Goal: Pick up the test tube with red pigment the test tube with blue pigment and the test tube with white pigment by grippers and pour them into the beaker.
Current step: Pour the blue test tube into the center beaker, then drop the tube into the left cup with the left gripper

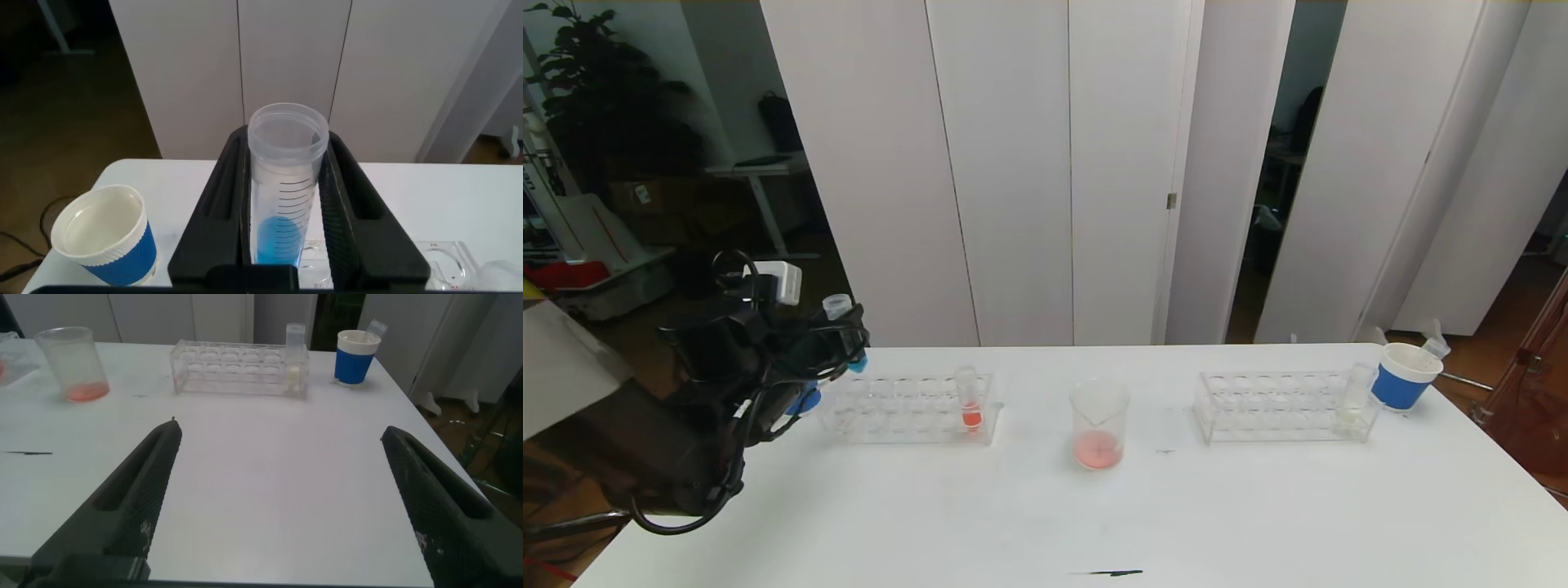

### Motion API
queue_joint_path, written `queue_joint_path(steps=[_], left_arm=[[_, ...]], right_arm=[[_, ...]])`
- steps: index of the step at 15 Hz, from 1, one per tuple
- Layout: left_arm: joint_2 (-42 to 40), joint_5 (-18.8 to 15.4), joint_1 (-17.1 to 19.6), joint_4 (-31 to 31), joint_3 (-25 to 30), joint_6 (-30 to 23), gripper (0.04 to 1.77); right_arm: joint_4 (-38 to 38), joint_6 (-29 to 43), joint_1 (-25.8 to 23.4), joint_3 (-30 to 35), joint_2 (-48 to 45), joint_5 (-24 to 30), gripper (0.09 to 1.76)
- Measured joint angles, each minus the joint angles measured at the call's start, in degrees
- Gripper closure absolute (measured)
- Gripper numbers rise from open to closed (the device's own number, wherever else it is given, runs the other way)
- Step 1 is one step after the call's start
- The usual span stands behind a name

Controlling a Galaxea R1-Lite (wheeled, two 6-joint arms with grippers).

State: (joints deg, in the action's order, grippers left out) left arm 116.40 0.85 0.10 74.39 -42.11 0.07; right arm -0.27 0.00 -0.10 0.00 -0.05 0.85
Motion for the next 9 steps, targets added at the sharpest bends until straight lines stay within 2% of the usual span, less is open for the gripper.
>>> queue_joint_path(steps=[5,9], left_arm=[[-6.6,-0.8,-1.5,-16.2,-8.8,0.4,1.24],[-10.2,-4.3,-3.8,-27.7,-18.3,1.3,1.24]], right_arm=[[0.0,0.0,0.0,0.0,0.0,0.0,0.1],[0.0,0.0,0.0,0.0,0.0,0.0,0.1]])
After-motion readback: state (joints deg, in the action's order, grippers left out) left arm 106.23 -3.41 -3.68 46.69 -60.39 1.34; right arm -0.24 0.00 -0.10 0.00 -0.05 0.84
